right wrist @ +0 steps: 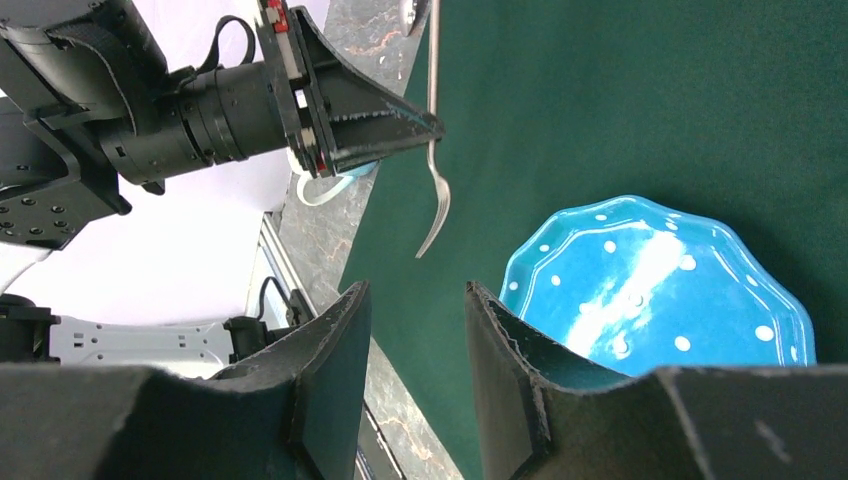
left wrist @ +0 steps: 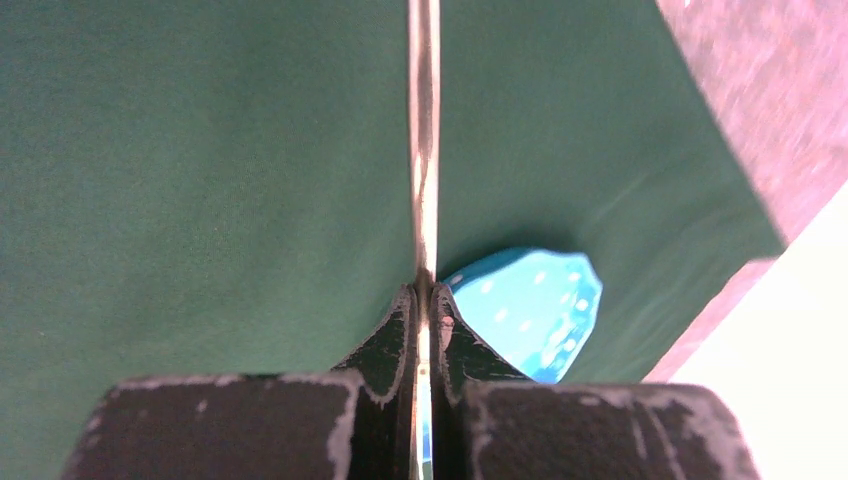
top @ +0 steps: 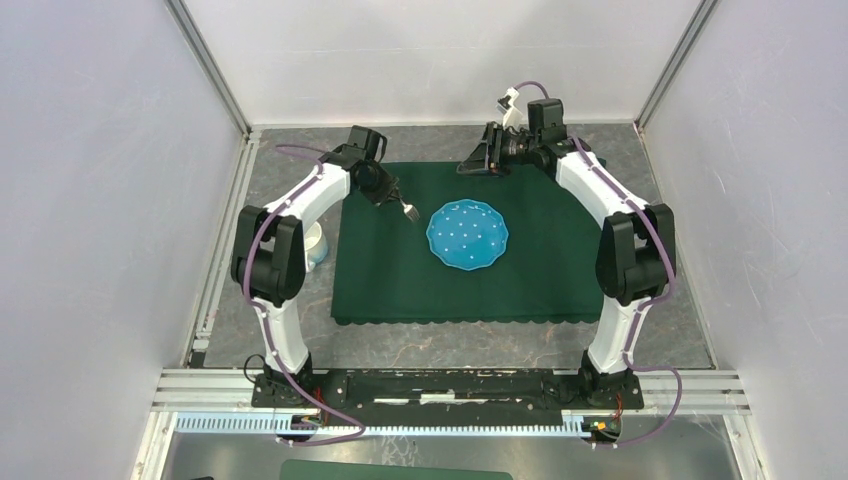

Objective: Set the dinner table for one person
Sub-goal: Place the fork on the napkin.

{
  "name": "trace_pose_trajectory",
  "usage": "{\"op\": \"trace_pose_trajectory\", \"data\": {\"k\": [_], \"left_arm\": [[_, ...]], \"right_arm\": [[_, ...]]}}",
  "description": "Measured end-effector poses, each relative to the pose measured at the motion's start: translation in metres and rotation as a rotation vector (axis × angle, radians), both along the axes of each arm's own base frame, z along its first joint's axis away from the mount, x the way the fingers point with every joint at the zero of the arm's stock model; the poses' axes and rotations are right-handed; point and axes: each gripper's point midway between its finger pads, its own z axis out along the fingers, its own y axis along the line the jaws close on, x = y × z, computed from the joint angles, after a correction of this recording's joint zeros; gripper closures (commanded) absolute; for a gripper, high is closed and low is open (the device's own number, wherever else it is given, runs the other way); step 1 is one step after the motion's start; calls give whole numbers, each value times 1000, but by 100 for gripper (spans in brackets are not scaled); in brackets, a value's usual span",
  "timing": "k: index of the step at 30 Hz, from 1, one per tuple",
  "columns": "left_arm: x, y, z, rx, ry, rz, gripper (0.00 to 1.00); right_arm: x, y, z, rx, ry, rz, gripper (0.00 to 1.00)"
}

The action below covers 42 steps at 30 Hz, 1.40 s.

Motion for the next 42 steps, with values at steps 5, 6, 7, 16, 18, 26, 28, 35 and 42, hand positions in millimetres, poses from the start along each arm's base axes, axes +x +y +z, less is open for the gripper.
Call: {"op": "trace_pose_trajectory", "data": {"k": [5,6,7,16,18,26,28,35,42], "left_arm": [[9,14,-6,-12,47,234,98],[10,18,-6,-11,53,277,98],[11,21,-7,-13,63,324,98],[29,32,-14,-139,120,673,98],[33,32,-18,-171,133,736,98],[83,38,-20,-255,114,977,98],[101,39,-9,-269,88,1014,98],[131,49,24,-300,25,1075,98],[99,65,-23,-188,120,1108,72]], "right_arm": [[-2,-2,-2,-9,5,1,54],[-3,-2,-3,-10,7,1,54],[-3,-2,-3,-15,7,1,54],[-5,-7,-9,-38,19,-3,55],[-6,-8,-10,-42,23,-2,55],[-11,-10,-14,-62,32,9,55],[-12,-11,-13,-64,28,11,55],[-13,-11,-7,-63,13,13,55],[-13,-11,-7,-65,9,14,55]]}}
